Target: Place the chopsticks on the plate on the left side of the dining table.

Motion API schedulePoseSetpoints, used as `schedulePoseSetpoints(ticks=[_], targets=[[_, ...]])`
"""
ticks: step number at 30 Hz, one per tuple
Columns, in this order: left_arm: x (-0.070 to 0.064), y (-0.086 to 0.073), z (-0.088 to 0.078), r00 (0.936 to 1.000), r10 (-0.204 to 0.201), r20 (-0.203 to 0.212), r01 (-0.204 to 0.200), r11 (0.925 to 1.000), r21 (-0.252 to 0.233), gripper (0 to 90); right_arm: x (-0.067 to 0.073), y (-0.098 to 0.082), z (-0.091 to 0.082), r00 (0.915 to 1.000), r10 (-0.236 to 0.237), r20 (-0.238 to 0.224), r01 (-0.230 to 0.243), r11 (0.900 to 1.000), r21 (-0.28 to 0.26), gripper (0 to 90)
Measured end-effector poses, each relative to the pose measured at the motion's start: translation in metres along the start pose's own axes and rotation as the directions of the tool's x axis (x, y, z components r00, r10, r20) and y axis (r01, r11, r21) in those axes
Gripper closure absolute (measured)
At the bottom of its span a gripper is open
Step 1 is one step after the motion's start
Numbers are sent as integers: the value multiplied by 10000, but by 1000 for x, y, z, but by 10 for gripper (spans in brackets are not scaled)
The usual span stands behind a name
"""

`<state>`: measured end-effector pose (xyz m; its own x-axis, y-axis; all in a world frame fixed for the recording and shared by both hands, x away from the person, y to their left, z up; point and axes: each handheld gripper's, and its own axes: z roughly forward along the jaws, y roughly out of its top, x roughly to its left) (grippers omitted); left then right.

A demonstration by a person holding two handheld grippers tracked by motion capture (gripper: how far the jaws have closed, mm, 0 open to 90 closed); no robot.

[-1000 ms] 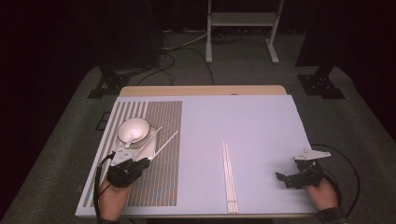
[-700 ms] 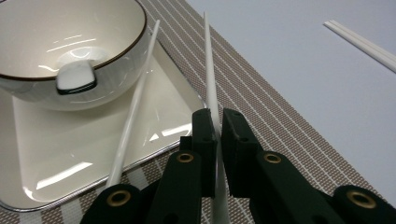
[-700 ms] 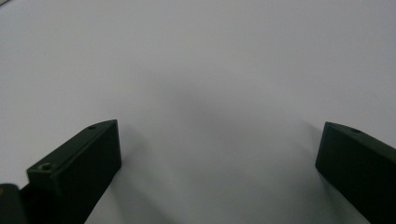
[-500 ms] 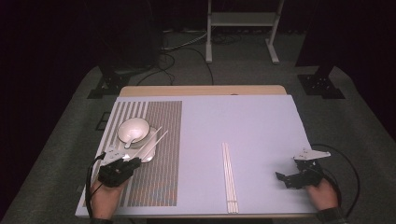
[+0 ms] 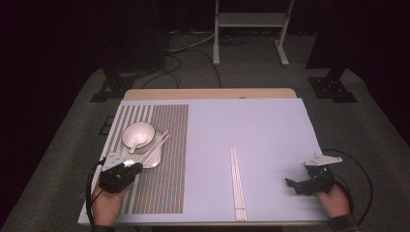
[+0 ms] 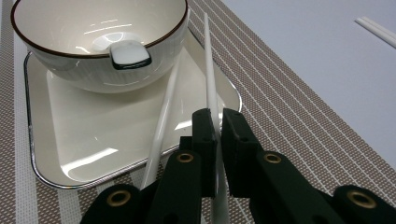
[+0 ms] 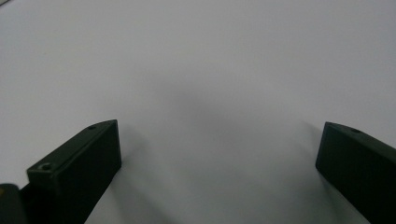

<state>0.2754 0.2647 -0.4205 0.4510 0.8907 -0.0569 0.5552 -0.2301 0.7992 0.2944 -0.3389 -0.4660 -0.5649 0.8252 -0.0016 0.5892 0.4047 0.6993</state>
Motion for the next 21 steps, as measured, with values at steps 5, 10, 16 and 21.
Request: schedulePoseSetpoints(ticks=[5,10,16,21], targets=[[3,-2,2,9999,-68,-83,68,10000,55,839,0,0,0,10000,-2,1,2,10000,-3,0],[5,-3,4,9999,-100,-118,102,9999,133,838,0,0,0,10000,-6,1,6,10000,-1,0],[6,-3,7,9999,-114,-87,116,9997,219,838,0,0,0,10000,-4,2,4,10000,-1,0],[7,-3,10,9999,-46,-132,51,9995,313,838,0,0,0,10000,-2,1,2,10000,0,0]])
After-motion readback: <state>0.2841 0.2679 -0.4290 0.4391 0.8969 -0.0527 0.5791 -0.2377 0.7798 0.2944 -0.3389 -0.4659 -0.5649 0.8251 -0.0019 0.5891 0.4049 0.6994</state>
